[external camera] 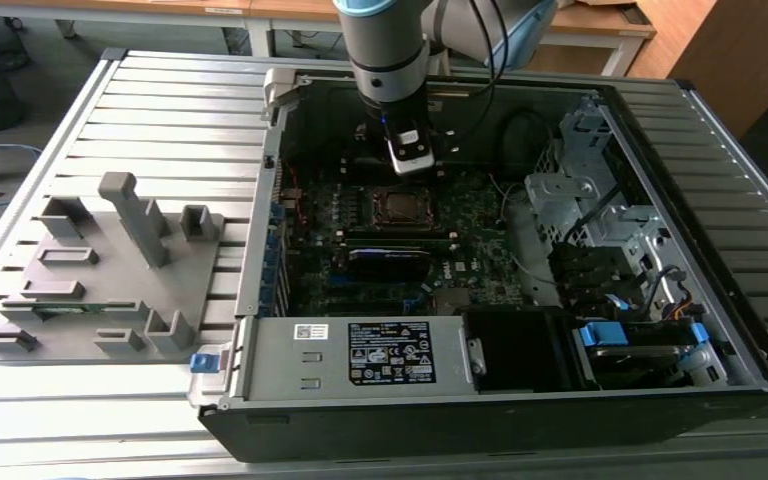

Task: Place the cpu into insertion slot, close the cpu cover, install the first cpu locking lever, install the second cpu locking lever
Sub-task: 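Install the first cpu locking lever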

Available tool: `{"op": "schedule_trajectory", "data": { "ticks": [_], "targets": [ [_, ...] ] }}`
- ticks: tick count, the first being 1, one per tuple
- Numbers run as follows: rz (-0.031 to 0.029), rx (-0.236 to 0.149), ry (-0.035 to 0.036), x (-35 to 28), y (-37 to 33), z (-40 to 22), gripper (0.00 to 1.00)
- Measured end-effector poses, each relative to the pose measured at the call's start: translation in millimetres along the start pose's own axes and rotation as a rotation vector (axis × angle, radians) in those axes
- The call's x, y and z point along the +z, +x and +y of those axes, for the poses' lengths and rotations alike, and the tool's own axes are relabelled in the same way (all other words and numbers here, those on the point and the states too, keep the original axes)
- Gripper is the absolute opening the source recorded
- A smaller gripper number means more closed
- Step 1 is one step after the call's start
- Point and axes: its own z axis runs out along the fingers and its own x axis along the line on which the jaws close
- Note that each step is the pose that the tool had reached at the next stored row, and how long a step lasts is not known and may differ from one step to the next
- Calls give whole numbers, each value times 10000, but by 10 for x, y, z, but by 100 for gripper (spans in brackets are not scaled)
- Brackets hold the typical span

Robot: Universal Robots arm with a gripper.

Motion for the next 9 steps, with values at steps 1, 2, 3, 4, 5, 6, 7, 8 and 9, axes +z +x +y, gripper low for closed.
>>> {"op": "schedule_trajectory", "data": {
  "ticks": [1, 2, 3, 4, 5, 6, 7, 8, 9],
  "targets": [
    [-9, -7, 28, 4, 1, -1, 10],
    [-18, -14, 52, 9, 1, -2, 10],
    [-26, -19, 73, 12, 2, -3, 10],
    [-35, -25, 98, 17, 2, -4, 10],
    [-43, -31, 122, 20, 3, -5, 10],
    [-53, -38, 149, 24, 4, -6, 10],
    [-63, -45, 179, 27, 4, -7, 10],
    [-75, -53, 209, 30, 5, -7, 10],
    [-88, -62, 244, 32, 5, -8, 10]
  ]
}}
